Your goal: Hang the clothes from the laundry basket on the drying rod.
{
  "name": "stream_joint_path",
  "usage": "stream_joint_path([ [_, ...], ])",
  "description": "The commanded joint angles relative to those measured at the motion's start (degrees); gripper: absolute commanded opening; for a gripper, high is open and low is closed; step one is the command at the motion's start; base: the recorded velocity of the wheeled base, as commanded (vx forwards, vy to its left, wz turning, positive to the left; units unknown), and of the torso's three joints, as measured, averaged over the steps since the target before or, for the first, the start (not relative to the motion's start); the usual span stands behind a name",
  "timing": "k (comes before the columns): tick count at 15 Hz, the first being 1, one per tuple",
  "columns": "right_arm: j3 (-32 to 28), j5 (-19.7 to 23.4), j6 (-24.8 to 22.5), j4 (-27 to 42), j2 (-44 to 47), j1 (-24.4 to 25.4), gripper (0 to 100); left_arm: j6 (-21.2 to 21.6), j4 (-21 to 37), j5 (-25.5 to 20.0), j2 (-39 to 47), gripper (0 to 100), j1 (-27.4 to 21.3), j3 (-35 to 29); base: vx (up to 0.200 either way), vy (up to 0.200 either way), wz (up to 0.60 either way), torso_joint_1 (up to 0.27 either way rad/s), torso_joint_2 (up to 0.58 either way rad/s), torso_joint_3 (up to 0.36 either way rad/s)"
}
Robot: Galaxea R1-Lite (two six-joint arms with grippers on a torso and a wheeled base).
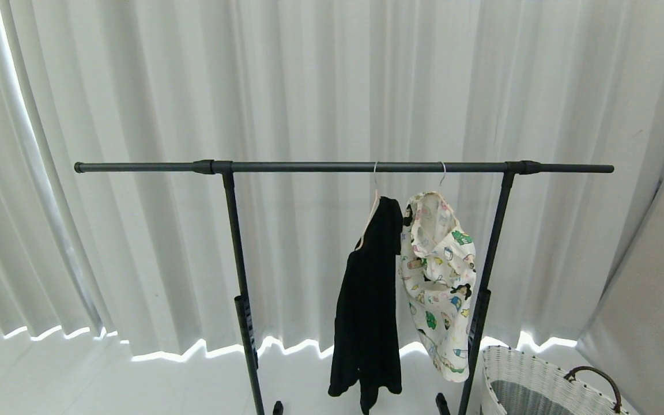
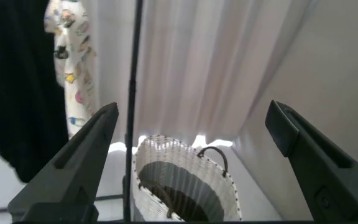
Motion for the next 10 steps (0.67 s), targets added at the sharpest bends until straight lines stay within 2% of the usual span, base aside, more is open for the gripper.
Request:
stream_joint_path([
  [1,0.0,5.05,-0.39,0.01,0.27,0.0,100,-0.04,-0.01,0.02,0.0,100,0.01,0.0,0.0,0.0,0.0,0.0,0.0,0.0],
  [4,0.0,7.51,-0.47,0.44,0.27,0.0,100,-0.04,-0.01,0.02,0.0,100,0.01,0.0,0.0,0.0,0.0,0.0,0.0,0.0],
  [6,-0.79,13.58,-1.53,5.28,1.06,1.32,100,-0.04,-0.01,0.02,0.0,100,0.01,0.0,0.0,0.0,0.0,0.0,0.0,0.0],
  [7,-0.88,14.19,-2.93,5.45,2.11,2.55,100,-0.04,-0.01,0.02,0.0,100,0.01,0.0,0.0,0.0,0.0,0.0,0.0,0.0],
  [10,-0.88,12.79,-3.02,5.45,0.0,2.37,100,-0.04,-0.01,0.02,0.0,100,0.01,0.0,0.0,0.0,0.0,0.0,0.0,0.0],
])
